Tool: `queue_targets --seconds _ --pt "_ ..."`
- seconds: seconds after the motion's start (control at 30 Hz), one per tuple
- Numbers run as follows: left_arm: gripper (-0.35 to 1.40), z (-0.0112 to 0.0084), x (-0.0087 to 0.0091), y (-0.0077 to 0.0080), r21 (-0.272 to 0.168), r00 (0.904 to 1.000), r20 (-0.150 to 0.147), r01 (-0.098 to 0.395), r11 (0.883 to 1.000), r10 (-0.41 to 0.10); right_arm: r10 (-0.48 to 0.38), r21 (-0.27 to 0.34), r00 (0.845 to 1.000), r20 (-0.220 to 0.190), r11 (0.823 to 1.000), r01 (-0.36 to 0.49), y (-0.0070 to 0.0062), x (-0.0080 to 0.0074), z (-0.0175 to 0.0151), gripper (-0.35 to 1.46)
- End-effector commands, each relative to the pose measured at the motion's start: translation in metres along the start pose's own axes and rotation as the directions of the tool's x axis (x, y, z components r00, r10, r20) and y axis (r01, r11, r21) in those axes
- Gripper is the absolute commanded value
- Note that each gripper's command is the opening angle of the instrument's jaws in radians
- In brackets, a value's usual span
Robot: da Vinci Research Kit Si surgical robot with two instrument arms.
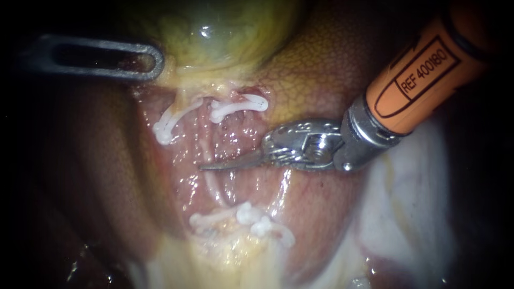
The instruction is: Go back from the cut right tube
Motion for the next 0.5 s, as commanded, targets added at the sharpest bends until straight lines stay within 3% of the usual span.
queue_targets --seconds 0.03,0.13,0.17,0.2,0.27,0.3,0.37,0.5 --pt "-0.35 0.0000 0.0000 0.0000 0.000 1.0000 0.000 0.000 1.000 0.000 0.005 0.001 1.000 -0.002 1.000 -0.005 0.0000 0.0000 0.0001 -0.35" --pt "-0.35 0.0000 0.0000 0.0000 0.000 1.0000 0.000 0.000 1.000 0.000 0.009 0.020 1.000 -0.010 1.000 -0.009 0.0000 0.0000 0.0001 -0.35" --pt "-0.35 0.0000 0.0000 0.0000 0.000 1.0000 0.000 0.000 1.000 0.000 0.006 0.027 1.000 -0.015 1.000 -0.005 0.0000 0.0001 0.0002 -0.27" --pt "-0.35 0.0000 0.0000 0.0000 0.000 1.0000 0.000 0.000 1.000 0.000 0.002 0.034 1.000 -0.019 0.999 -0.001 0.0000 0.0001 0.0003 0.29" --pt "-0.35 0.0000 0.0000 0.0000 0.000 1.0000 0.000 0.000 1.000 0.000 -0.003 0.015 0.999 -0.044 1.000 0.004 0.0000 0.0003 0.0007 0.96" --pt "-0.35 0.0000 0.0000 0.0000 0.000 1.0000 0.000 0.000 1.000 0.000 -0.004 0.000 0.998 -0.056 1.000 0.004 0.0000 0.0004 0.0008 1.13" --pt "-0.35 -0.0001 0.0000 0.0000 0.000 1.0000 0.000 0.000 1.000 0.000 -0.004 -0.018 0.997 -0.078 1.000 0.003 0.0000 0.0005 0.0011 1.28" --pt "-0.35 -0.0001 0.0000 0.0001 0.001 1.0000 -0.001 0.000 1.000 0.000 -0.004 -0.018 0.997 -0.078 1.000 0.003 -0.0001 0.0005 0.0011 1.30"
